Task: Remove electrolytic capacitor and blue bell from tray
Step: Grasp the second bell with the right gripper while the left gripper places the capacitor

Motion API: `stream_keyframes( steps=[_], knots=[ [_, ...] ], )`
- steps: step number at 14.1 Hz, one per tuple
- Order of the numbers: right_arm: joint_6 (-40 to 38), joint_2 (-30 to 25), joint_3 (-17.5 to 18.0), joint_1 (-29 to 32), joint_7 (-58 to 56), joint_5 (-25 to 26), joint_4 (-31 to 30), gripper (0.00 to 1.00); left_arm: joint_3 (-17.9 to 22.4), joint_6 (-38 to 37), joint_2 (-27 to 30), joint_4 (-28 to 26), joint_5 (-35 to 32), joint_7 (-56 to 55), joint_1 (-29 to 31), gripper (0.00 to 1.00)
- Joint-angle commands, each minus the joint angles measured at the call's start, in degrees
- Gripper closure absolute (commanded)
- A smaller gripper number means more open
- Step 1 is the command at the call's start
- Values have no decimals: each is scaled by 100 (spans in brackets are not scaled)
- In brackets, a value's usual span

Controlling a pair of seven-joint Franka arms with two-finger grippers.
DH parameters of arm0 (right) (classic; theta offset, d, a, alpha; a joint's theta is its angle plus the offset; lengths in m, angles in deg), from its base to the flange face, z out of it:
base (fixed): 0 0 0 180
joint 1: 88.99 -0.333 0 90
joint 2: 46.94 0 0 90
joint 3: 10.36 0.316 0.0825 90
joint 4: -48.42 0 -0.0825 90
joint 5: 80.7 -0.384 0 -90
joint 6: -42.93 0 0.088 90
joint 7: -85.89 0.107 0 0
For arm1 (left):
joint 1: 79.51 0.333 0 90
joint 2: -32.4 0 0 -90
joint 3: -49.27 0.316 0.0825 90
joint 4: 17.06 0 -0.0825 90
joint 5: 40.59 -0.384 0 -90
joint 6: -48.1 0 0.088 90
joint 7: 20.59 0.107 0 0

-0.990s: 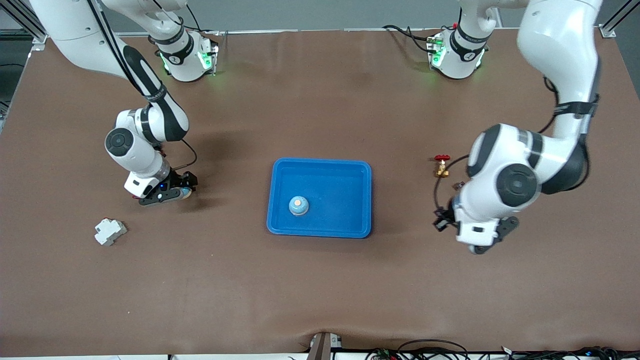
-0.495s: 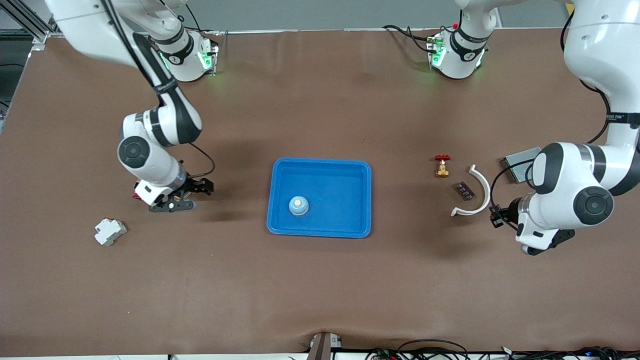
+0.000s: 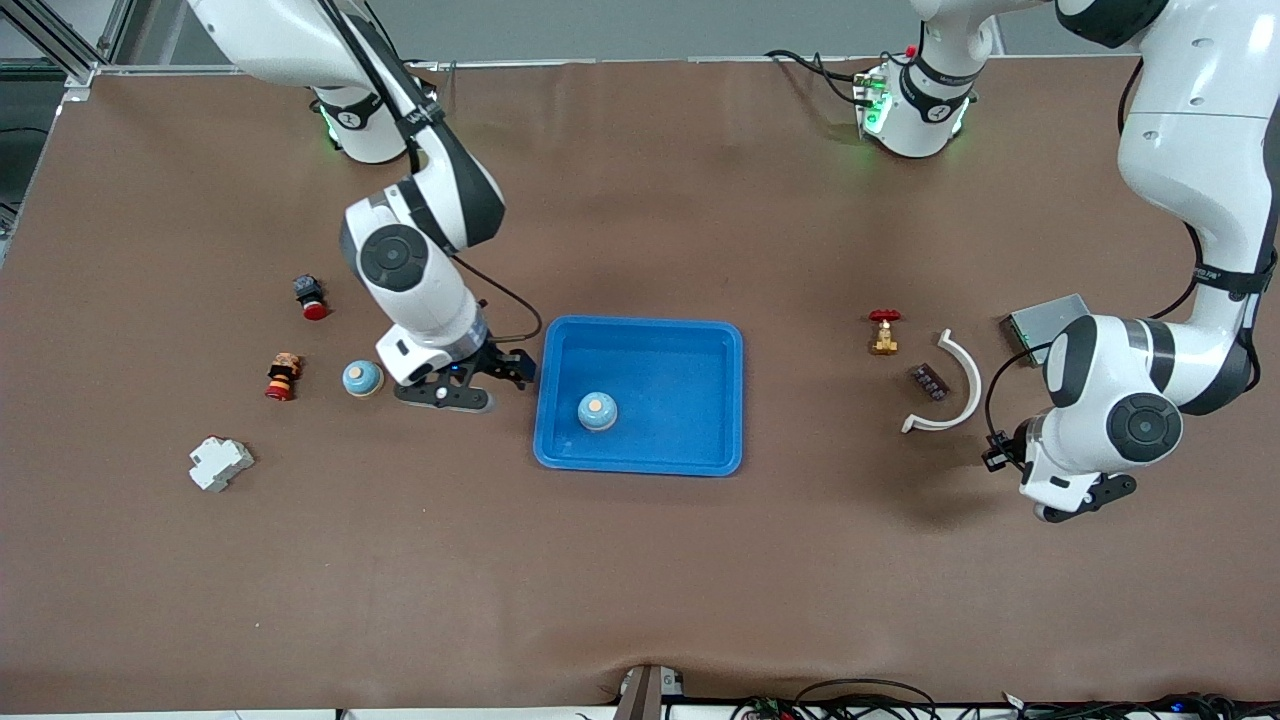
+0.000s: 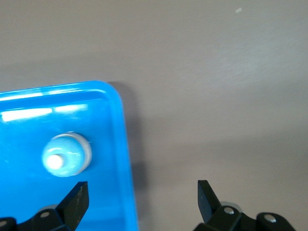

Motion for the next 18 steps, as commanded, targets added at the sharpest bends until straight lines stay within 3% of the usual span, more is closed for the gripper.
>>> stream_keyframes(
  steps=[1,2,3,4,9,15,18],
  knots=[
    [-60,787,-52,-210,347,-223,909,0,-16,84,-62,27,-238,-238,-83,85],
    [-68,1006,-61,-298,548,-214,1181,0,-16,84,-53,27,-282,-256,-83,62],
    [-77,1200,-61,-438,664,-196,1410,0,-16,84,-53,27,-299,-247,-83,29],
    [-86,1359,-61,-526,769,-161,1578,0,-16,84,-53,27,-300,-256,-92,3],
    [-103,1808,-122,-816,1305,-65,2027,0,-77,-91,139,133,-229,-273,-232,0],
    [-103,2133,-202,-1063,1842,655,2167,0,-385,-399,957,265,-132,-185,-312,0],
    [-103,2256,-202,-1081,1939,700,2282,0,-394,-1037,975,798,-150,-185,-452,0]
  ],
)
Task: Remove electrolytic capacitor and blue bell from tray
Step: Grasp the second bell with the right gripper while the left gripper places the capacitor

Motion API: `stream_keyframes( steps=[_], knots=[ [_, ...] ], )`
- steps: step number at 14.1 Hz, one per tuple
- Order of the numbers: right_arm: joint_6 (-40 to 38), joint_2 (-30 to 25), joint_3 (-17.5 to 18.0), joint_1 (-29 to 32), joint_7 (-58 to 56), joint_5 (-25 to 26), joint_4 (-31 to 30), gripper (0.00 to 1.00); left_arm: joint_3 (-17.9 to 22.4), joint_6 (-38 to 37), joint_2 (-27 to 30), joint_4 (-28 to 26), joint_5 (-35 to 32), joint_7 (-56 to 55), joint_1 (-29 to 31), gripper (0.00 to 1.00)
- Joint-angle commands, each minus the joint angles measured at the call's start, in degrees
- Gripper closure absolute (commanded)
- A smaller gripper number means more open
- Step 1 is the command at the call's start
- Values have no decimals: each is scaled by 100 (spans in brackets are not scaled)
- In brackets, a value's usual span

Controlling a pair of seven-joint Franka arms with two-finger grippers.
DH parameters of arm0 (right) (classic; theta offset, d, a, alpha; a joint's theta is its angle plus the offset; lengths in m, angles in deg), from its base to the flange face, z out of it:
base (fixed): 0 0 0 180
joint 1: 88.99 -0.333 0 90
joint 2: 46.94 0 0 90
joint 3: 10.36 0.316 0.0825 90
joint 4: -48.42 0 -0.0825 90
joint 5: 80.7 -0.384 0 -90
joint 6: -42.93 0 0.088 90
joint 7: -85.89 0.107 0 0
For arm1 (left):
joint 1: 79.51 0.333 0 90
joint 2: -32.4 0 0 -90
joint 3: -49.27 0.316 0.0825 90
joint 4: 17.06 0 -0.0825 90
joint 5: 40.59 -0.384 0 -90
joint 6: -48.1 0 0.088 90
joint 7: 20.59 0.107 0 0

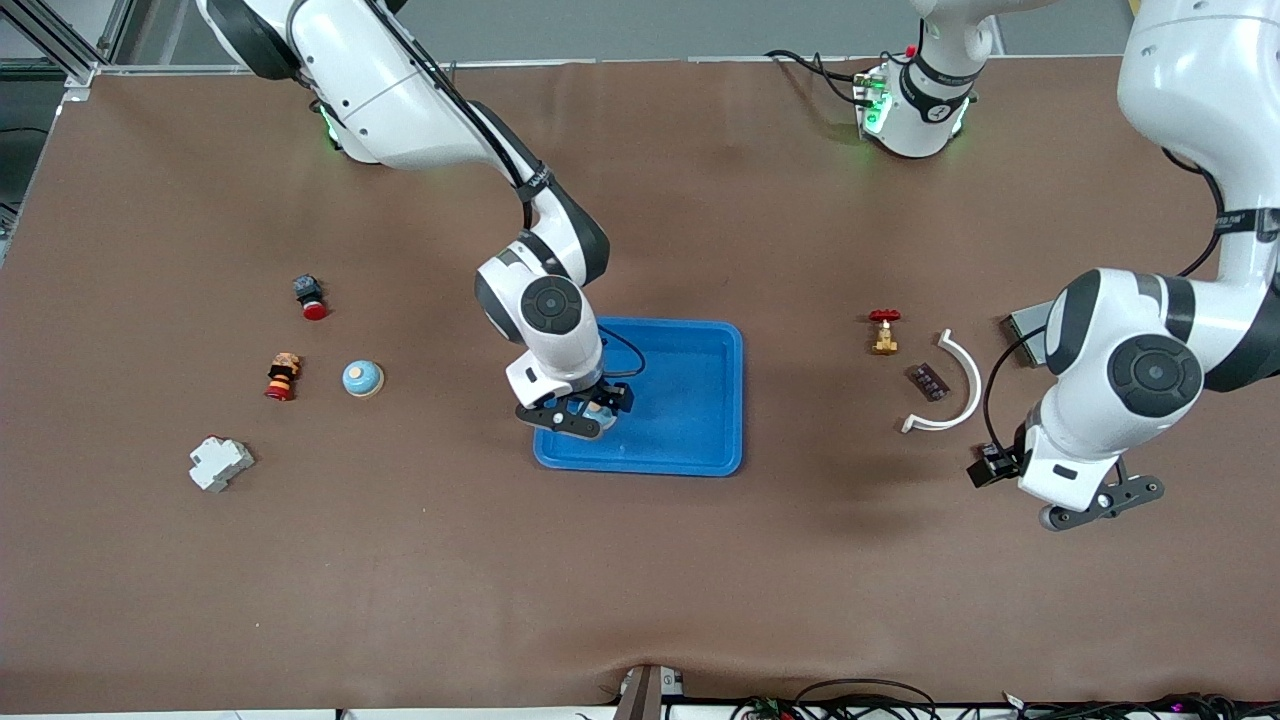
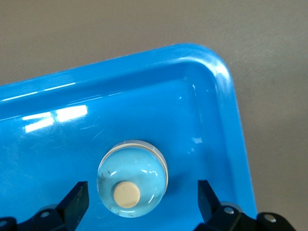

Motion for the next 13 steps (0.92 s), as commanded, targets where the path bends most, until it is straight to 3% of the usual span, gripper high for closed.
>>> stream_keyframes(
  steps=[1,3,6,9,11,12,13],
  knots=[
    [-87,236,-71,-79,200,108,350,0,-91,-831,-10,601,21,39,-37,0],
    [-79,350,-71,-79,235,108,473,0,-250,-1273,129,936,39,110,42,0],
    [-61,456,-71,-97,244,108,570,0,-241,-1624,551,946,529,557,60,0],
    [-43,491,-71,-106,244,108,571,1,-250,-1941,955,955,584,585,51,0],
    [-43,500,-71,-97,244,100,571,53,-250,-2144,1184,955,671,602,60,0],
    [-52,500,-71,-105,253,82,571,92,-241,-2162,1333,938,811,602,60,0],
    [-52,500,-71,-106,409,73,571,100,-206,-2310,1483,929,960,602,69,0]
  ],
)
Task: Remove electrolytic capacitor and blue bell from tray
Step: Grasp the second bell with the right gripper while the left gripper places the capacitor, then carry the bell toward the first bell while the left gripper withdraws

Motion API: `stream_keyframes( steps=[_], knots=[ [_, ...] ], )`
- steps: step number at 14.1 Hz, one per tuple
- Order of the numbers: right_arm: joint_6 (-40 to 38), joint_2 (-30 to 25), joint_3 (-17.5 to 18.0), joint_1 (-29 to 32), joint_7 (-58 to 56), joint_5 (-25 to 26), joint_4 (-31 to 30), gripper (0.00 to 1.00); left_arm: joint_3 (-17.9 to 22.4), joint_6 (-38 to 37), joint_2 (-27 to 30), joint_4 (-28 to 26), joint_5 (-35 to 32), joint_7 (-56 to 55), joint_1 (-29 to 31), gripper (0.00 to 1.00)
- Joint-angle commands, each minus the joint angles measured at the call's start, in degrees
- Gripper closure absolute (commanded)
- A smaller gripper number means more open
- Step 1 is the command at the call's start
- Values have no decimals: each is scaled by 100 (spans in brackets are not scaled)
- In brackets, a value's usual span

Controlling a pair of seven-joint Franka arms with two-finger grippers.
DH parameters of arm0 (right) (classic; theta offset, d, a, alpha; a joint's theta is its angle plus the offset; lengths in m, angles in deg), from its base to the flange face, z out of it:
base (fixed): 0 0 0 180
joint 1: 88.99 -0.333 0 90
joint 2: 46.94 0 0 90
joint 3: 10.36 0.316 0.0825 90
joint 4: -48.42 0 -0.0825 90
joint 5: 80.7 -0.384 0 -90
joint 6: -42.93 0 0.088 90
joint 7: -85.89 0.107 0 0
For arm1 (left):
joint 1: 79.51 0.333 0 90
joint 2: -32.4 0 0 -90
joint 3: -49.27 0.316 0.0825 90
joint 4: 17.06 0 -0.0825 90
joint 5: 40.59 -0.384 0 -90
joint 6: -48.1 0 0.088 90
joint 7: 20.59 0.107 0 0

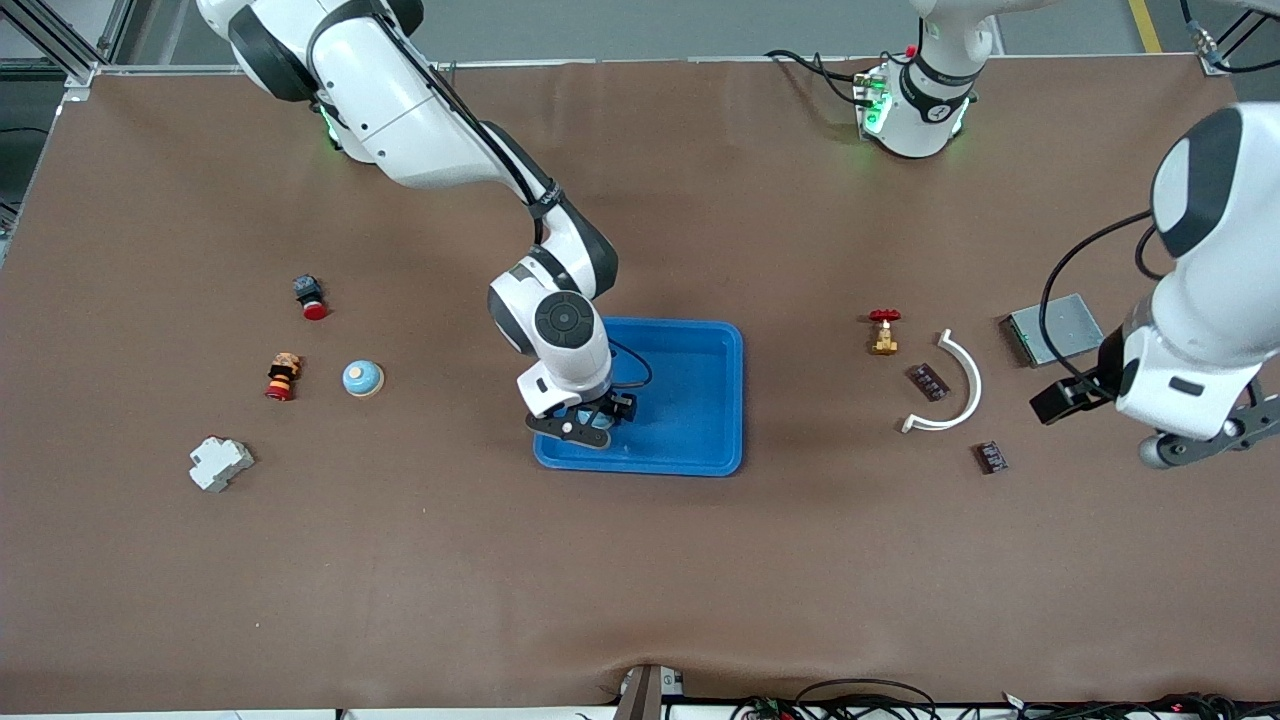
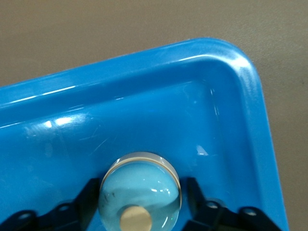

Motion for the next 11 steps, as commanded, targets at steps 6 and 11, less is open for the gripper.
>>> stream_keyframes(
  steps=[6,11],
  knots=[
    [-1159,48,-3,48,333,10,939,100,520,-490,866,-298,845,1543,19,0],
    [-1907,-242,50,574,-1236,-253,1091,100,1207,-569,1833,-1343,1232,1914,-422,0]
  ],
)
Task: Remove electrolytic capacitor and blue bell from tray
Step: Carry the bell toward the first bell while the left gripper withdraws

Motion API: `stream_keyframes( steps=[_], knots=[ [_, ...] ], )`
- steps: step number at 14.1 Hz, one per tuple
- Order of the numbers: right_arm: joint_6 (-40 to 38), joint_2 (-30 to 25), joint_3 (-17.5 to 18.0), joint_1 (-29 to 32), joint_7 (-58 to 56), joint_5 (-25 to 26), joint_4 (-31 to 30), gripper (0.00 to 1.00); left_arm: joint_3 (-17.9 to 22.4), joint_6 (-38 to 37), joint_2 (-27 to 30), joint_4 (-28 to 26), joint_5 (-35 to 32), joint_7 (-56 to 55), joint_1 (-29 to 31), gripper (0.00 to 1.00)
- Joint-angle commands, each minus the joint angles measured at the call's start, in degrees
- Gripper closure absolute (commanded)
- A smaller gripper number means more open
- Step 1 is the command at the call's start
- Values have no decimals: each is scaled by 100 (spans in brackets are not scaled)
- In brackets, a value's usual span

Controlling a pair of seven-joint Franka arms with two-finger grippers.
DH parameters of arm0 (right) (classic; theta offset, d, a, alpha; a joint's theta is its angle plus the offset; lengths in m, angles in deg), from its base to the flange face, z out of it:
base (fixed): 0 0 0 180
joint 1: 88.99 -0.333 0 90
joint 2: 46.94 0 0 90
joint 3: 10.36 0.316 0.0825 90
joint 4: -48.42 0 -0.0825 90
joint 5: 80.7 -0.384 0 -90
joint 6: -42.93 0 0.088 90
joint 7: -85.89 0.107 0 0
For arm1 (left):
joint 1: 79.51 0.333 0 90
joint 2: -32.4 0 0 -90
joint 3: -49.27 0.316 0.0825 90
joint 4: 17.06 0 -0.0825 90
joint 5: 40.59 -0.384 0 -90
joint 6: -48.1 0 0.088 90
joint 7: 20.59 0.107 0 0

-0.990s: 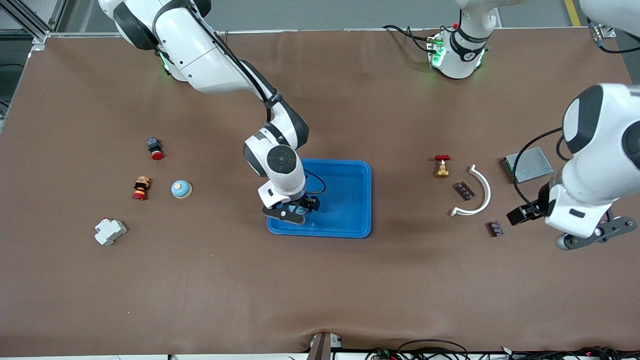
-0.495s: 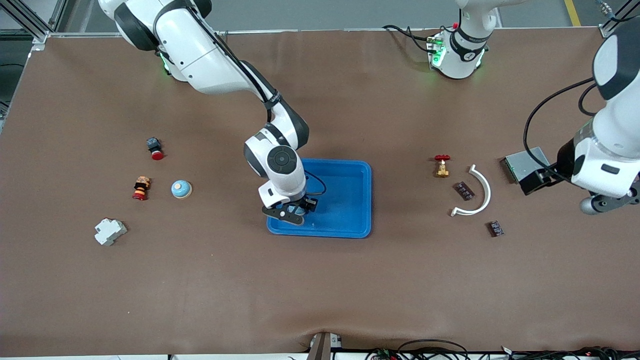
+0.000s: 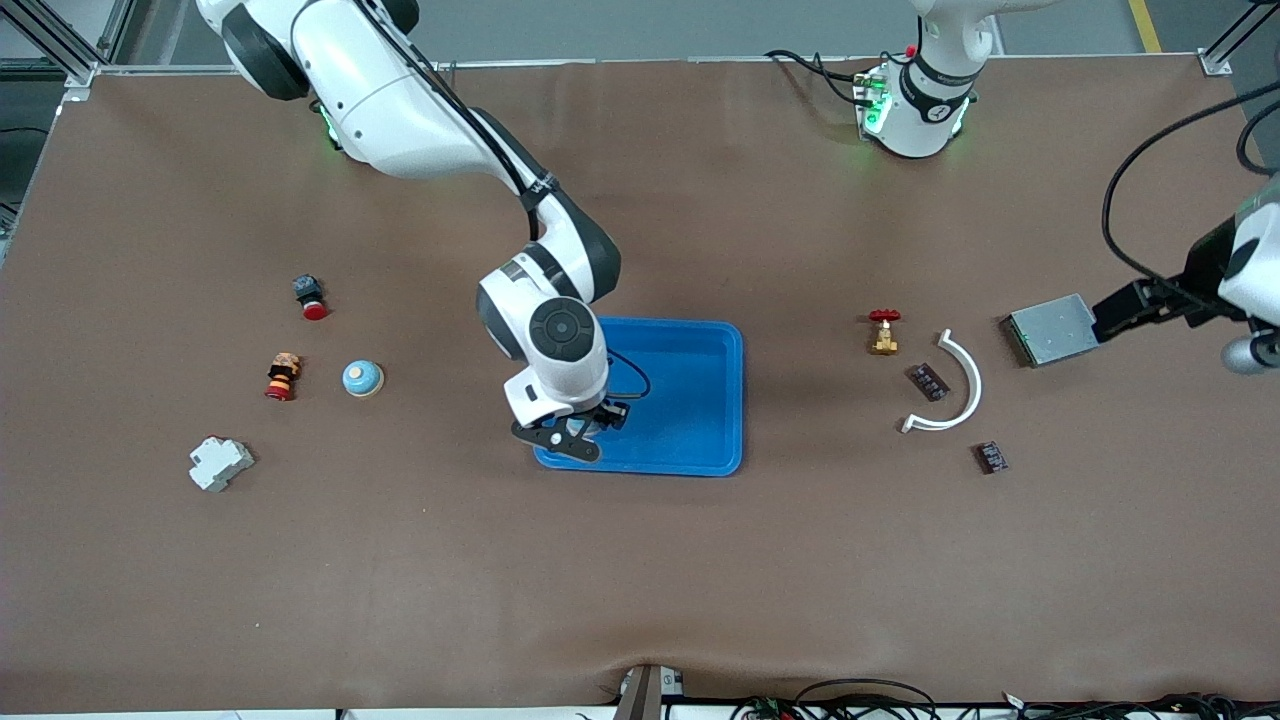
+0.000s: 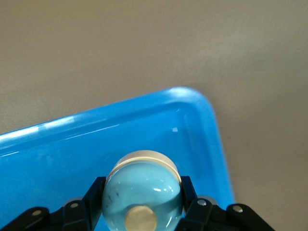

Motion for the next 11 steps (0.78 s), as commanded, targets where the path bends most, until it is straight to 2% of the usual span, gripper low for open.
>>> stream_keyframes(
  steps=[1,4,6,9,11],
  knots=[
    [-446,-280,79,519,-1199,-194,-25,100,244,11,688,-757,168,151,-240,0],
    [-781,-500,61,985,-2176,-212,-235,100,578,-199,907,-740,177,187,-469,0],
    [-485,-842,52,1328,-2861,-212,-875,100,543,-322,935,-731,177,178,-469,0],
    [333,-1492,52,1899,-3986,-212,-2158,100,543,-367,935,-740,230,187,-434,0],
    [519,-1660,52,2286,-4646,-212,-2547,100,543,-455,908,-757,230,169,-469,0]
  ],
)
